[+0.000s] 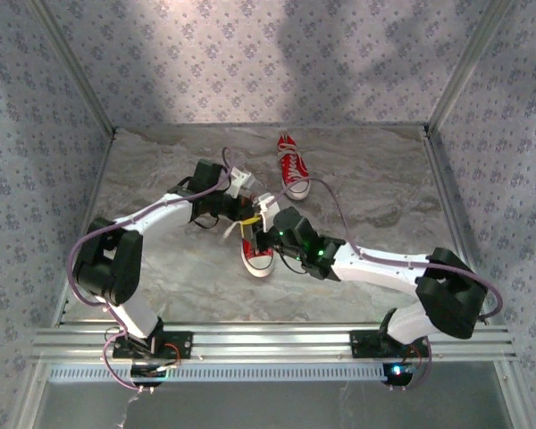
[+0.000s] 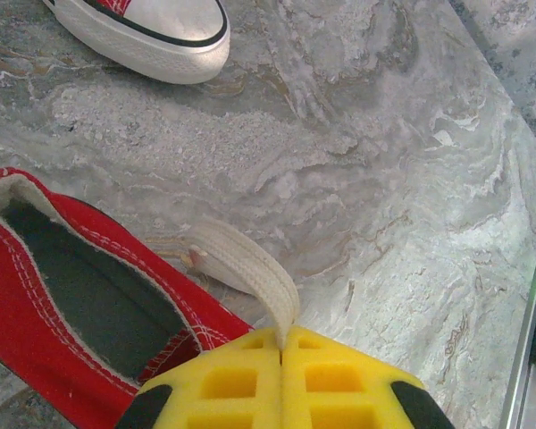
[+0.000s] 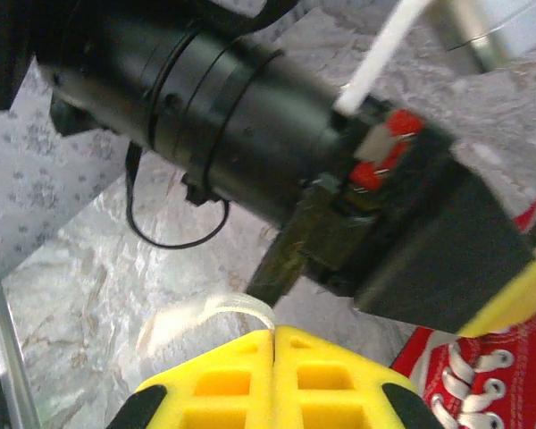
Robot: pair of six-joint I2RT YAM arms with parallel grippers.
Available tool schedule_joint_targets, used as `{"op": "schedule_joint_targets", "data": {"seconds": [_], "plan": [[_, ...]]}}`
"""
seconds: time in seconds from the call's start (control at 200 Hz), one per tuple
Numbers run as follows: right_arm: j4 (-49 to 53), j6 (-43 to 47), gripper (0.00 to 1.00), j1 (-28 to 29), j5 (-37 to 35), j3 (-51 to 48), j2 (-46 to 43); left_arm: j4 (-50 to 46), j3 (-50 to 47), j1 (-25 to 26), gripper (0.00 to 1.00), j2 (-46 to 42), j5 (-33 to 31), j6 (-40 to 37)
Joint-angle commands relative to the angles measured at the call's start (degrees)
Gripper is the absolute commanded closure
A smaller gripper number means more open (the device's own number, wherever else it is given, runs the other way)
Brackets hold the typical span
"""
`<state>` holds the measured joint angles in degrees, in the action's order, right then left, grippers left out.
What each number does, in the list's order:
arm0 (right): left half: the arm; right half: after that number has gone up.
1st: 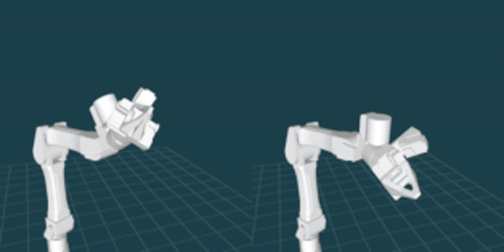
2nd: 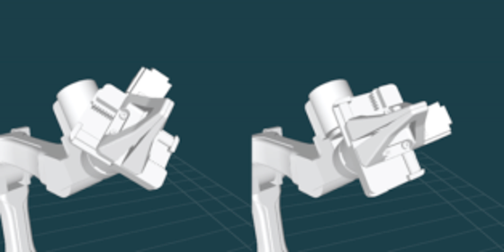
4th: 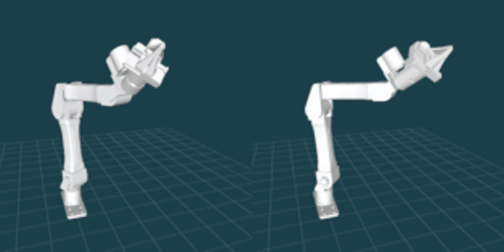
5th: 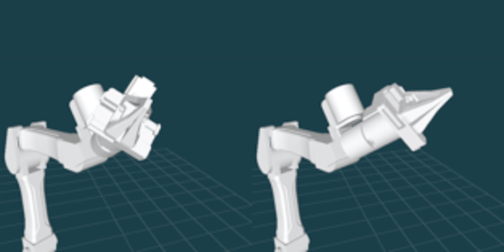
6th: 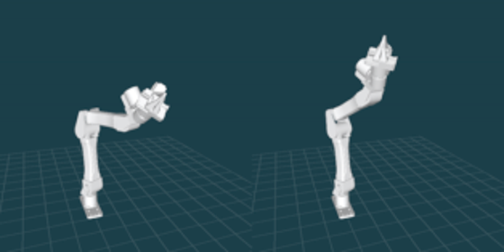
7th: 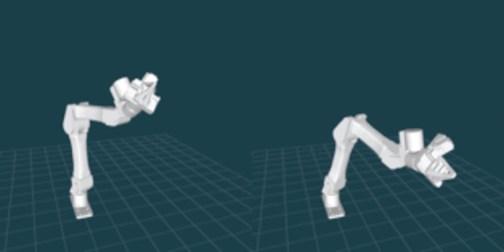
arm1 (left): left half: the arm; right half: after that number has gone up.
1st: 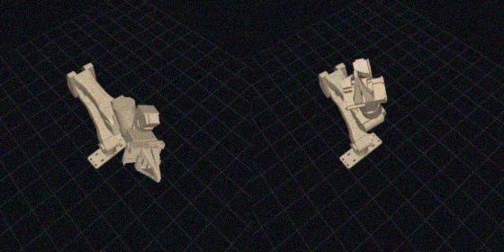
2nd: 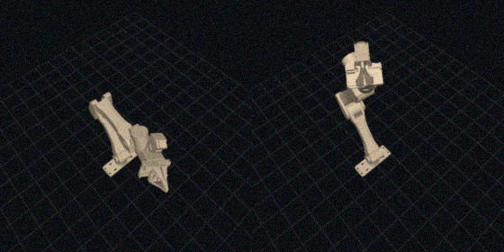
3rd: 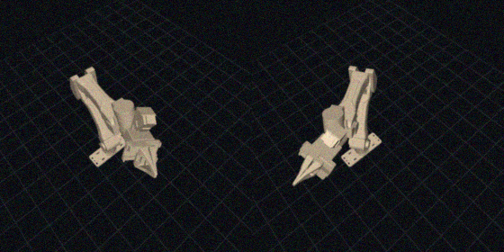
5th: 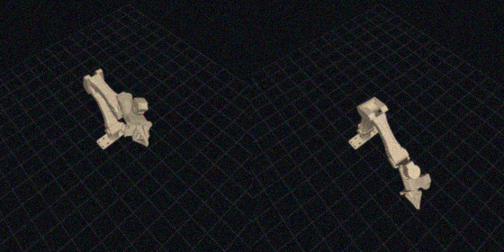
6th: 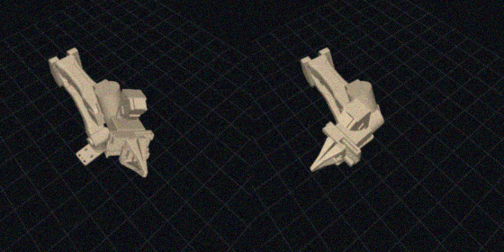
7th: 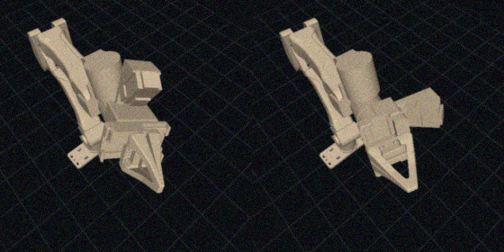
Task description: Tie the shoes
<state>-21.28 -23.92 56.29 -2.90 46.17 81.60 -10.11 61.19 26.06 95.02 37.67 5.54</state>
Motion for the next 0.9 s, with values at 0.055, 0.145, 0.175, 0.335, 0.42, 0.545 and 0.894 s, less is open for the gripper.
{"op": "schedule_joint_targets", "data": {"seconds": [0.055,0.145,0.175,0.335,0.42,0.545,0.894], "plan": [[-3.98,-5.58,1.0,-0.27,-8.91,-4.24,-5.1,2.79,-1.18,0.57,1.0,-2.22,-0.58,-0.49],[-4.55,-7.33,1.0,-0.39,-12.19,-6.15,-6.7,3.25,-1.44,0.57,1.0,-2.17,-0.76,0.02],[-4.76,-8.08,1.0,-0.55,-13.29,-6.71,-7.05,3.38,-1.58,0.52,1.0,-2.12,-0.83,0.11],[-3.56,-14.71,1.0,-1.86,-18.11,-8.03,-8.31,3.76,-2.24,0.52,1.0,-2.03,-1.11,0.69],[-2.91,-17.11,1.0,-2.87,-19.84,-8.29,-8.98,4.34,-2.89,0.56,1.0,-2.12,-1.19,1.11],[-2.26,-20.64,1.0,-4.17,-22.53,-8.55,-10.08,5.65,-3.87,0.56,1.0,-2.19,-1.46,2.27],[9.33,-26.1,1.0,-12.28,-12.91,-0.04,-3.09,7.65,-5.84,0.56,1.0,-3.15,-0.72,1.83]]}}
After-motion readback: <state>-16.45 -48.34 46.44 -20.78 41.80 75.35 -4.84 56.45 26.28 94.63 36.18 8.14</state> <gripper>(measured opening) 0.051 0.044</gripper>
